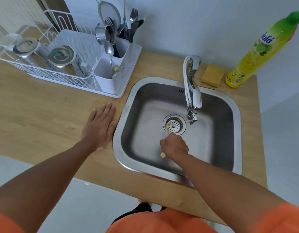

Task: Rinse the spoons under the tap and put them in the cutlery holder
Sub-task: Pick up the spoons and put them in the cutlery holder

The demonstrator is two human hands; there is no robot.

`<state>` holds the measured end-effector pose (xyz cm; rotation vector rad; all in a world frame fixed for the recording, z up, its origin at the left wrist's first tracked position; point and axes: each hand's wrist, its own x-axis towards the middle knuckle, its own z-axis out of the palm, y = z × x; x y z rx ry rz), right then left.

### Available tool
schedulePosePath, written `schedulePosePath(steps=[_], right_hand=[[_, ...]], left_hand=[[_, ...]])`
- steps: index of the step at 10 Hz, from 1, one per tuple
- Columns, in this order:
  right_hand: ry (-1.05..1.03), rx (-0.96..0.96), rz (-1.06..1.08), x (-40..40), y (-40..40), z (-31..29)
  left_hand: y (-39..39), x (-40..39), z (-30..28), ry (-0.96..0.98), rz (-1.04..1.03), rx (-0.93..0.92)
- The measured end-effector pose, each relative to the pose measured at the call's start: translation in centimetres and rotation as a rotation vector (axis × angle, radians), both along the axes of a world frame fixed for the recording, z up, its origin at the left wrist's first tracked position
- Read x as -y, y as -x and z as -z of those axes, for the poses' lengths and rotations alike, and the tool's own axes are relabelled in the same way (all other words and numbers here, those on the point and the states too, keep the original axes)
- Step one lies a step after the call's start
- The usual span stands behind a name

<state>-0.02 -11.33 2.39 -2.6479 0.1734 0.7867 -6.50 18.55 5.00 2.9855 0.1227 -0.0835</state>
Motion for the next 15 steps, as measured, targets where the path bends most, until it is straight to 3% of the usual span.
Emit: schedulePosePath(steps=[3, 5, 8, 10, 15], right_hand=[[-0.467, 0.363, -0.047, -11.0, -4.6, -11.6], [-0.52, 0.7, -0.138, -14.3, -9.6, -19.1], [-0.531, 0.724, -0.297, -18.1, -12.7, -23.2], [-0.441, 0.548, -0.458, -19.7, -12.9, -22.9], [-0.352, 0.438, -0.472, -19.1, -12.2, -20.0]], left_hand=[[0.0, 0.2, 0.0, -0.041, -0.007, -0.001], [0.0, 0.1, 0.2, -0.069, -0.005, 0.005], [0.0, 0.1, 0.3, -0.088, -0.006, -0.016], [0.0, 0.3, 0.0, -0.072, -0.021, -0.019], [0.0, 0.4, -0.4, -0.059, -0.03, -0.021]])
